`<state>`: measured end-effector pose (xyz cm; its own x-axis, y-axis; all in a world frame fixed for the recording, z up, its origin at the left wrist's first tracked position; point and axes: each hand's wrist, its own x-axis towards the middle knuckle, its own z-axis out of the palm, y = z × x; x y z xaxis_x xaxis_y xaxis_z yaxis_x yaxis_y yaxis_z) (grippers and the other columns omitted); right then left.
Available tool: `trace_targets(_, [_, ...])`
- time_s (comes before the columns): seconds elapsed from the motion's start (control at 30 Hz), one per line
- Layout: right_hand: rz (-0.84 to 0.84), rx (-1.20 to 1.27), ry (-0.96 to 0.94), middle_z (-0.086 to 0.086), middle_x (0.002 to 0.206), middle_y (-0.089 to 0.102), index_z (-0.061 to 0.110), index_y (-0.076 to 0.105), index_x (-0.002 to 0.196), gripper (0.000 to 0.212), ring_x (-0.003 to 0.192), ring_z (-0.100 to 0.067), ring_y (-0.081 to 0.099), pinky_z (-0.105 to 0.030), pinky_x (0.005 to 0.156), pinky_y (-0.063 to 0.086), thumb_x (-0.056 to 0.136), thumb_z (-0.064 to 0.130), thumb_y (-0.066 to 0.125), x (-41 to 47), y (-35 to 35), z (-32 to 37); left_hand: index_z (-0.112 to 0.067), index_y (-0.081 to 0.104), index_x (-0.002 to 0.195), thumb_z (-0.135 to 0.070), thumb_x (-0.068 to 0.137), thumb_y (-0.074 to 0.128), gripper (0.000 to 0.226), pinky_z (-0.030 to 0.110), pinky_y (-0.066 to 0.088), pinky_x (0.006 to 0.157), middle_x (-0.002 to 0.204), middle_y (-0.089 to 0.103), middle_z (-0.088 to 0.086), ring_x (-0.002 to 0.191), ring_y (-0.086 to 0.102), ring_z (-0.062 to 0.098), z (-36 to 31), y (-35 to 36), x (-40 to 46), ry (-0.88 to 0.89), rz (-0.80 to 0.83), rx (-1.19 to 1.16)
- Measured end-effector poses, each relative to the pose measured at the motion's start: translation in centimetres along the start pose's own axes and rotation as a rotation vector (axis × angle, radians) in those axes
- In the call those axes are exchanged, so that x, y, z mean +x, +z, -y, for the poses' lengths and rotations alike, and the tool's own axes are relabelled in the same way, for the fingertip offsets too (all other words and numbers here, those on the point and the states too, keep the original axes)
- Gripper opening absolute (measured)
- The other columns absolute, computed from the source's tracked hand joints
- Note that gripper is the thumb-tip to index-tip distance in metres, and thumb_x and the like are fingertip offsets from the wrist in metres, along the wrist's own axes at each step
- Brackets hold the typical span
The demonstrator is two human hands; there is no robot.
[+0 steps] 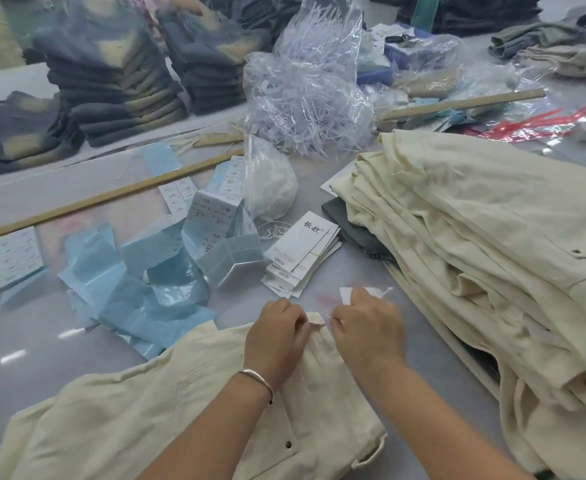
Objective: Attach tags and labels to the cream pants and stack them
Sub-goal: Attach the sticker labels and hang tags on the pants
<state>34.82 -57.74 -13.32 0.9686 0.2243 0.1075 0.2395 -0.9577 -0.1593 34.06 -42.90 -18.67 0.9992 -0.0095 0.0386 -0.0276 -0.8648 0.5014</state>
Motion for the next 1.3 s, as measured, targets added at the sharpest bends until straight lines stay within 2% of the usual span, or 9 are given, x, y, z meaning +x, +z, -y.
trace_targets(0.07, [0.071,0.068,0.017,-0.001,0.090,0.060,0.027,0.076,0.086,0.011,0.080,-0.023,0.060,-0.032,0.070,0.039,0.085,0.033,0.066,-0.1,2.3,0.0,-0.018,0.061,0.083,-0.025,0.089,0.060,0.009,0.027,0.039,0.072,0.081,0.050,-0.010,0.084,0.045,0.013,0.0,-0.1,0.3,-0.030,0.009,-0.025])
trace_targets(0.13, [0.165,0.223,0.070,0.002,0.092,0.052,0.031,0.073,0.101,0.022,0.088,-0.022,0.055,-0.031,0.071,0.032,0.092,0.035,0.053,-0.3,3.5,0.0,-0.020,0.058,0.078,-0.023,0.087,0.061,0.010,0.025,0.036,0.067,0.076,0.052,-0.011,0.078,0.047,0.011,-0.1,-0.3,0.5,-0.105,0.027,-0.123])
trace_targets(0.3, [0.126,0.372,0.144,0.001,0.084,0.047,0.025,0.075,0.091,0.022,0.079,-0.027,0.054,-0.032,0.063,0.030,0.091,0.032,0.055,-0.2,4.7,1.0,-0.024,0.057,0.070,-0.020,0.085,0.067,0.019,0.023,0.041,0.066,0.069,0.058,-0.011,0.069,0.052,0.007,0.0,-0.9,1.1,-0.317,0.106,-0.408])
trace_targets(0.47, [0.081,0.443,0.234,-0.001,0.095,0.057,0.015,0.074,0.089,0.020,0.084,-0.028,0.058,-0.035,0.065,0.040,0.090,0.022,0.055,0.1,5.6,1.9,-0.020,0.066,0.073,-0.018,0.083,0.071,0.012,0.020,0.043,0.068,0.072,0.064,-0.008,0.069,0.055,0.006,0.1,-1.1,1.0,-0.312,0.129,-0.509])
trace_targets(0.6, [0.001,0.688,0.360,0.003,0.073,0.047,0.018,0.075,0.077,0.013,0.067,-0.018,0.051,-0.030,0.057,0.035,0.084,0.014,0.064,-0.6,6.7,2.4,-0.021,0.075,0.073,0.002,0.082,0.059,0.030,0.014,0.045,0.063,0.063,0.068,-0.012,0.061,0.057,0.000,1.0,-1.5,0.3,-0.376,0.130,-0.678])
trace_targets(0.7, [-0.044,0.808,0.396,0.002,0.069,0.048,0.020,0.075,0.075,0.013,0.064,-0.009,0.049,-0.025,0.056,0.033,0.082,0.011,0.069,-0.9,7.4,2.5,-0.017,0.074,0.088,0.004,0.082,0.065,0.024,0.015,0.045,0.059,0.069,0.071,0.001,0.059,0.060,0.003,1.3,-2.0,0.3,-0.406,0.158,-0.783])
trace_targets(0.9, [-0.035,0.908,0.387,0.000,0.069,0.050,0.016,0.075,0.076,0.012,0.067,-0.016,0.053,-0.038,0.062,0.043,0.082,0.008,0.070,-0.8,8.2,2.3,-0.010,0.075,0.093,-0.002,0.077,0.076,0.018,0.016,0.047,0.051,0.062,0.070,0.002,0.054,0.063,0.006,1.4,-2.2,1.1,-0.506,0.217,-0.807])
trace_targets(1.1, [-0.060,0.949,0.412,0.003,0.064,0.044,0.022,0.075,0.074,0.017,0.063,-0.005,0.048,-0.021,0.054,0.033,0.083,0.009,0.069,-1.2,8.7,2.3,-0.009,0.077,0.081,-0.004,0.079,0.075,0.006,0.022,0.048,0.053,0.056,0.064,0.001,0.050,0.055,0.013,1.1,-2.2,1.6,-0.459,0.252,-0.713])
trace_targets(1.3, [0.002,0.896,0.389,0.005,0.067,0.046,0.026,0.076,0.079,0.012,0.065,-0.004,0.048,-0.019,0.054,0.032,0.084,0.017,0.070,-1.1,8.7,1.9,-0.020,0.067,0.075,-0.008,0.086,0.067,0.016,0.015,0.044,0.045,0.062,0.062,-0.007,0.034,0.050,0.004,0.7,-1.3,1.6,-0.352,0.228,-0.403])
